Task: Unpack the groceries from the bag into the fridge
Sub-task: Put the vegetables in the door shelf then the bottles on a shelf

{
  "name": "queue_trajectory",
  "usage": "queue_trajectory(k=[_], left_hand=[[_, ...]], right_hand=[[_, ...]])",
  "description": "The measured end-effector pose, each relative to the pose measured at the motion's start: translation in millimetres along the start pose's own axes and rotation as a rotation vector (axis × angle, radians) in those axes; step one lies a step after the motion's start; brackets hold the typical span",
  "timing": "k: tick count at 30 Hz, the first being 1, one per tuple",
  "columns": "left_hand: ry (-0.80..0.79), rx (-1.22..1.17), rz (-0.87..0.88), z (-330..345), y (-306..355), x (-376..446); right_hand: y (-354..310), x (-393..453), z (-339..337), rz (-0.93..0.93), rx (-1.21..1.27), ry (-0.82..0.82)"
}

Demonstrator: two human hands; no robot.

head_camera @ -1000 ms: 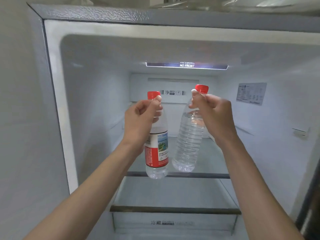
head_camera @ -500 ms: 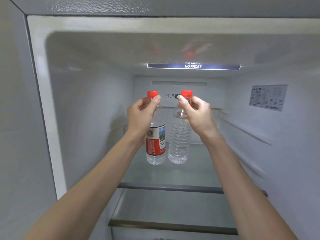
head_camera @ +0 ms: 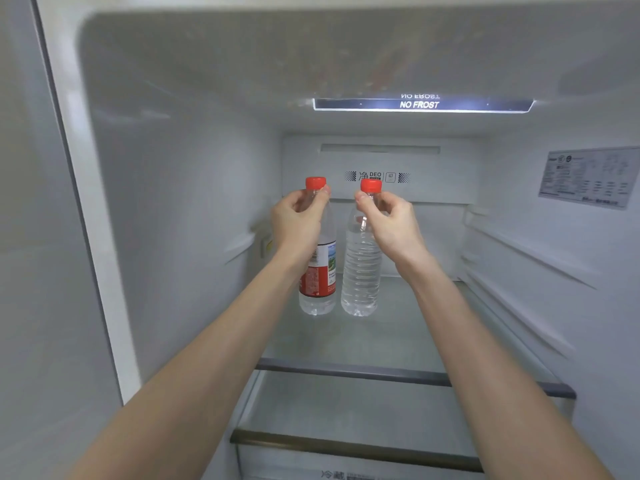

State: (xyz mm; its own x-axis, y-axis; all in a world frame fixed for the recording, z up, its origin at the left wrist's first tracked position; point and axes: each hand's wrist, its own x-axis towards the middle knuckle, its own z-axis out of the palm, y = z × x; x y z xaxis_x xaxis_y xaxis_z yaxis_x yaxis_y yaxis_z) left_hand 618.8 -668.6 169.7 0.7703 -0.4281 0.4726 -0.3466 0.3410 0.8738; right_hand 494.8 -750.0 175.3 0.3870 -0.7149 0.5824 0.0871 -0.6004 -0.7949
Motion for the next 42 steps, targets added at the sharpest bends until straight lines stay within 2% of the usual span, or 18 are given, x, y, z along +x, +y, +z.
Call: queue_trajectory(k=[10, 15, 20, 24, 31, 36, 42], left_hand=[[-0.070, 0.048, -0.002, 1.4, 4.7, -5.1], [-0.060, 0.093, -0.024, -4.4, 9.7, -19.5], [-0.003, 0.140, 0.067, -20.9, 10.3, -57.2], [-0.070, 0.142, 0.071, -43.7, 1.6, -94.5], [-0.180, 0.485, 0.244, -82.1, -33.1, -144.4], [-0.217, 0.521, 0.332, -94.4, -42.5, -171.2], [-0.319, 0.698, 0.542, -93.0, -46.3, -206.0]], right_hand=[[2.6, 2.5, -2.7, 0.050, -0.013, -0.037], [1.1, -13.7, -12.4, 0.030, -0.050, -0.003], [3.6, -49.3, -24.0, 0.023, -0.148, 0.095], [1.8, -89.5, -31.1, 0.007, -0.221, 0.146], [-1.8, -163.3, -41.8, -0.059, -0.508, 0.204], [11.4, -216.4, -52.0, -0.113, -0.735, 0.216], [16.7, -275.4, -68.6, -0.130, -1.086, 0.208]])
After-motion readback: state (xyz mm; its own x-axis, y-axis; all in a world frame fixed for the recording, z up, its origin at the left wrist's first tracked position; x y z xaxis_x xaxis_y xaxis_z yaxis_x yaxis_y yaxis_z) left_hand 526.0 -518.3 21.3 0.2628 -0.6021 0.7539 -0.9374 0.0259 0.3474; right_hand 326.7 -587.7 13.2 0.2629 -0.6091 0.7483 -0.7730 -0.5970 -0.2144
